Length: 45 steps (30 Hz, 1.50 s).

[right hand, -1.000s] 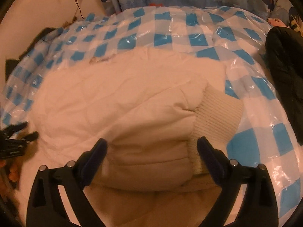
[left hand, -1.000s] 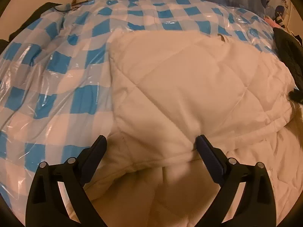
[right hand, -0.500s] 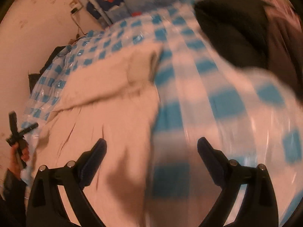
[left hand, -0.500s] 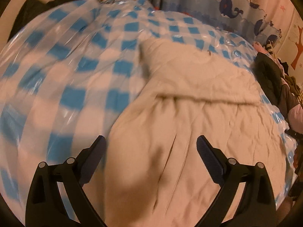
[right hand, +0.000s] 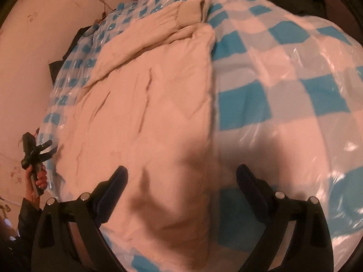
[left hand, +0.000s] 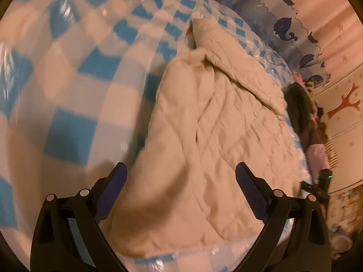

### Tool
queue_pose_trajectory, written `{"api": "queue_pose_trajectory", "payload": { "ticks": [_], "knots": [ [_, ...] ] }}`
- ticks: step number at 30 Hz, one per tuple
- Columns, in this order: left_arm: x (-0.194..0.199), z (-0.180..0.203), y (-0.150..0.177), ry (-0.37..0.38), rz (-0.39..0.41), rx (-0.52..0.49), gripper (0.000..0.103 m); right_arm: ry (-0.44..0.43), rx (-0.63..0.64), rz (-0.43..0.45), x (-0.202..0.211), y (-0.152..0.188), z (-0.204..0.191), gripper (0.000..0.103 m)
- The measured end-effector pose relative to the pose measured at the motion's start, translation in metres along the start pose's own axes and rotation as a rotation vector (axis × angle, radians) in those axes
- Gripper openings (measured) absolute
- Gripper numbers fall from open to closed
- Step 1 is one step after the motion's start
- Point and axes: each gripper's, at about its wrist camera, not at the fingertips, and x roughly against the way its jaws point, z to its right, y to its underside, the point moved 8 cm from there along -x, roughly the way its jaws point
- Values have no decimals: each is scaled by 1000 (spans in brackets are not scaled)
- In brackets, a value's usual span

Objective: Fold large clothes

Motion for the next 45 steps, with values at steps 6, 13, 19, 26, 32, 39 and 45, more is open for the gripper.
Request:
{"api": "queue_pose_trajectory", "payload": {
  "ticks": [6, 13, 19, 26, 32, 39, 45],
  "knots": [
    [-4, 8, 22, -83, -29, -96, 92, 19, 48, -68, -7, 16, -12, 93],
    [-8, 18, 34, -17, -64, -112, 92, -65, 19, -116, -10, 26, -16, 93],
    [-13, 5, 34, 10, -102, -66, 64, -141, -5, -116, -10, 26, -13, 89],
    [-10, 9, 35, 145, -103, -53, 19, -151, -41, -99, -5, 25, 6, 30],
    [-14, -3, 31, 137, -118, 2, 43, -149, -42, -91, -8, 24, 12, 40],
    [-30, 6, 40, 42, -166, -102, 55, -168, 10, -107, -14, 30, -3, 18],
    [-25, 16, 40, 30, -186, -87, 7, -182, 28, -6, 8, 22, -22, 12]
  ]
}}
